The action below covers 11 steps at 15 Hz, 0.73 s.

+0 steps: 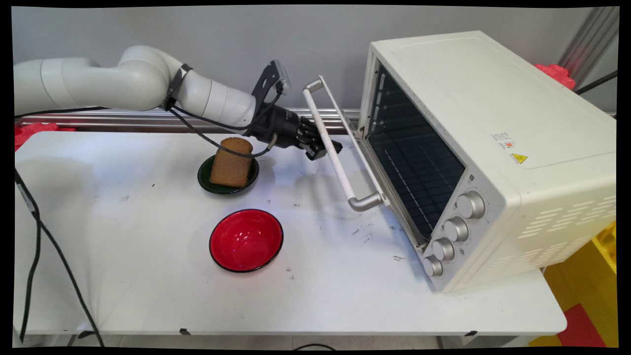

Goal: Close the oven

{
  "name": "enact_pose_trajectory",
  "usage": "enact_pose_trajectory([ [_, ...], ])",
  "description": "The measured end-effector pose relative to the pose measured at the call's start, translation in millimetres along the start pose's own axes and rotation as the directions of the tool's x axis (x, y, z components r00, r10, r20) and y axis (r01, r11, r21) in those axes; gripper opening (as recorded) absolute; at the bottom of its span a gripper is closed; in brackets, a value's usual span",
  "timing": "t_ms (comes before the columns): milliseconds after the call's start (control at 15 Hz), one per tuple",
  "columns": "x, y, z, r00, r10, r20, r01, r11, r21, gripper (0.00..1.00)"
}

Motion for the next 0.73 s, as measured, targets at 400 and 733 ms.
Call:
enact_pose_trajectory([
  [400, 6.0, -1.0, 5.9, 0.999, -0.011, -0.032, 0.011, 1.000, 0.001, 0.00],
  [733, 10.9, -1.5, 9.4, 0.998, -0.020, -0.053, 0.020, 1.000, 0.001, 0.00],
])
